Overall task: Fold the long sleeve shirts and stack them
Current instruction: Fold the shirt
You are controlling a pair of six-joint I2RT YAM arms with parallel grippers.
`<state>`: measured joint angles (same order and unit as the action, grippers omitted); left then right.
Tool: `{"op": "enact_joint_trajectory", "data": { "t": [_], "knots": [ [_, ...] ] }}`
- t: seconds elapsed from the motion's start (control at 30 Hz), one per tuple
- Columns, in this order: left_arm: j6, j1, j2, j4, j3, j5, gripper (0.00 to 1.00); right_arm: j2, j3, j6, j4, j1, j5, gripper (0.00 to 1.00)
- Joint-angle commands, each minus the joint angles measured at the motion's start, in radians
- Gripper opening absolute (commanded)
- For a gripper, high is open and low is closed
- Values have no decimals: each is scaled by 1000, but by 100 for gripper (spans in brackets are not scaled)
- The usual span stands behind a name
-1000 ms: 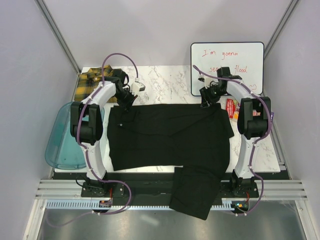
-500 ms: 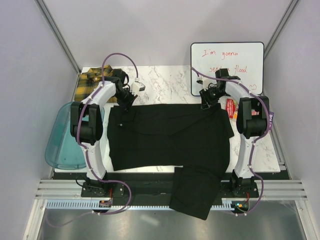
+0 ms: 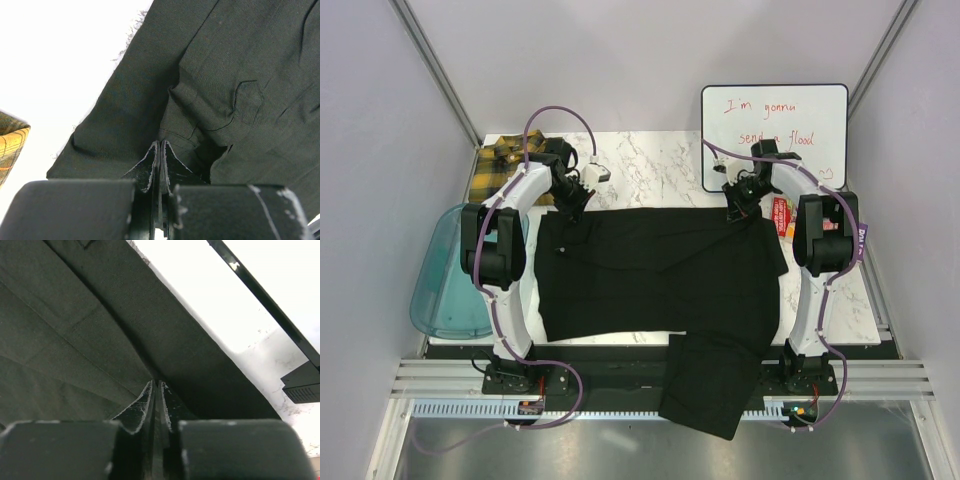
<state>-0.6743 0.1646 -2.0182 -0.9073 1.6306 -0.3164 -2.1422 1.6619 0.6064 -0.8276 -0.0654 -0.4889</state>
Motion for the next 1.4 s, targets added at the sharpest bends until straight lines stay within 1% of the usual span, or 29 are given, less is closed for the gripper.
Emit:
{"op": "enact_joint_trajectory", "data": {
  "t": [0.0, 0.03, 0.1, 0.13, 0.2, 0.27, 0.3, 0.4, 0.7, 0.87, 0.93, 1.07, 1.2, 1.27, 1.37],
  "knots": [
    [-2, 0, 12, -5, 23, -19, 2, 28, 53, 0, -11, 9, -52, 16],
    [-1, 0, 13, -5, 21, -23, 2, 28, 58, -13, -10, 6, -63, 21],
    [-2, 0, 13, -5, 20, -24, 2, 27, 71, -22, -8, 1, -86, 28],
    [-2, 0, 15, -5, 17, -24, 2, 28, 76, -30, -7, -1, -89, 34],
    [-2, 0, 15, -4, 17, -27, 2, 22, 87, -31, 5, -8, -82, 42],
    [-4, -2, 13, -5, 17, -26, 2, 10, 96, -33, 10, -16, -74, 44],
    [-4, 0, 13, -5, 17, -27, 2, 4, 99, -33, 10, -19, -70, 47],
    [-7, 0, 12, -5, 18, -24, 2, -25, 111, -25, 13, -27, -51, 49],
    [-11, 0, 6, -5, 17, -16, 2, -44, 90, 1, 4, -31, -22, 52],
    [-14, -2, 4, -5, 25, -16, 2, -47, 70, 27, -22, -31, -27, 48],
    [-16, 0, 4, -5, 25, -13, 2, -42, 70, 44, -41, -31, -30, 42],
    [-19, -2, 3, -5, 28, -4, 2, -41, 73, 67, -62, -30, -20, 40],
    [-19, 0, 3, -5, 29, -3, 2, -48, 78, 79, -77, -30, -8, 35],
    [-18, 0, 6, -7, 28, -6, 2, -48, 82, 82, -80, -30, -8, 30],
    [-18, 0, 7, -7, 23, -3, 2, -45, 85, 89, -84, -30, -8, 14]
  ]
}}
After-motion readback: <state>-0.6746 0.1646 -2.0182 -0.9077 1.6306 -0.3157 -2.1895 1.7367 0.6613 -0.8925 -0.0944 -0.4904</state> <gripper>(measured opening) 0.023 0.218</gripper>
